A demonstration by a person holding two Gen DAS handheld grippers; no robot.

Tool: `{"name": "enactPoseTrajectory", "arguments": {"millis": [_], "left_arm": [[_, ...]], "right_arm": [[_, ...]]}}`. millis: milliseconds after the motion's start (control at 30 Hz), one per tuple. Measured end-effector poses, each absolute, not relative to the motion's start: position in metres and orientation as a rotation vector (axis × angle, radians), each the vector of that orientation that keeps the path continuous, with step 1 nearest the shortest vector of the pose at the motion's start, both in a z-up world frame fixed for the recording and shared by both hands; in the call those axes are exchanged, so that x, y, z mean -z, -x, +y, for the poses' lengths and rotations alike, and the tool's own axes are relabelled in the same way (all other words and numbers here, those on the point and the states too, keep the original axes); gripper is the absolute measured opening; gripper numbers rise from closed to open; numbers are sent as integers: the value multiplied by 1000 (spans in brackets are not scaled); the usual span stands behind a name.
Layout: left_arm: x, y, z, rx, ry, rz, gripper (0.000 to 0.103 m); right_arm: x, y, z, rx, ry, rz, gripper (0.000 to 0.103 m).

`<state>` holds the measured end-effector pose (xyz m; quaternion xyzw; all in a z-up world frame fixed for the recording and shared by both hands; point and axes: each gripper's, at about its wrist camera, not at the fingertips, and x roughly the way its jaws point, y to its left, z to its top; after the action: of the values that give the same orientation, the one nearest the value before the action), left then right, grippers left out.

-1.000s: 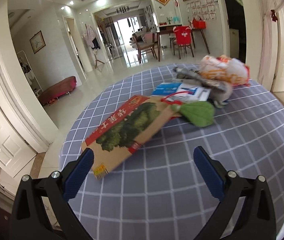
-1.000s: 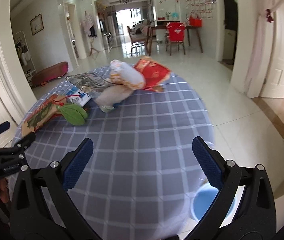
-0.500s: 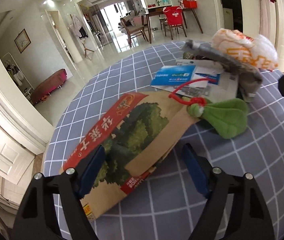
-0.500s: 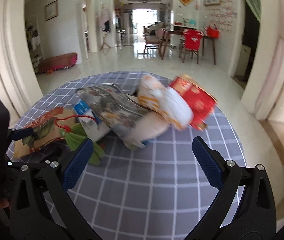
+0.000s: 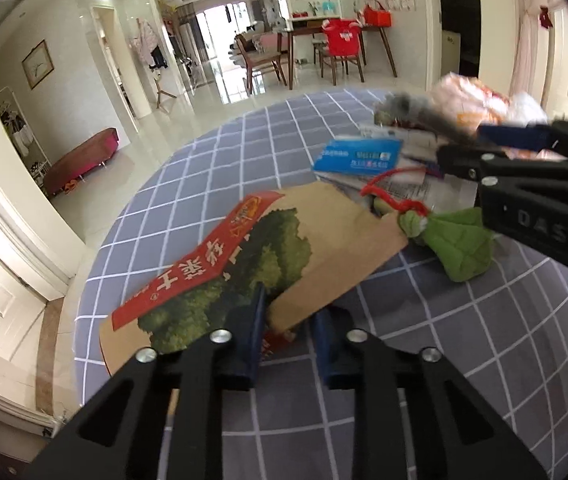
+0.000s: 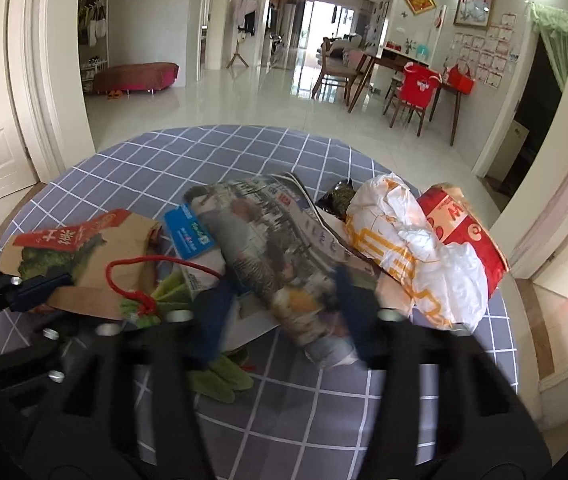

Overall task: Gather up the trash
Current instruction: 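Grasp the brown paper bag with left tool while right tool grasps newspaper, then carry both items over the blue bin and open both tools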

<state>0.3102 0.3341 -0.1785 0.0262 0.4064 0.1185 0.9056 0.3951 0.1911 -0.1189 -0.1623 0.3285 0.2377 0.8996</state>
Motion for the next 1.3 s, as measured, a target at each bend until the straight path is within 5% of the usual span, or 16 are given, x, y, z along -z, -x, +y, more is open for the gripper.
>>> {"name": "enactPoseTrajectory", "arguments": {"millis": [300, 867, 1300], "left_arm": [[145, -275, 352, -263, 33, 716, 5], [58, -207, 291, -187, 112, 494, 1], [20, -203, 118, 182, 49, 450, 1]], "right_arm": [[90, -373, 175, -527, 262, 622, 11], [8, -319, 82, -681, -42, 539, 7], [-1, -261, -78, -573, -181, 455, 7]]}}
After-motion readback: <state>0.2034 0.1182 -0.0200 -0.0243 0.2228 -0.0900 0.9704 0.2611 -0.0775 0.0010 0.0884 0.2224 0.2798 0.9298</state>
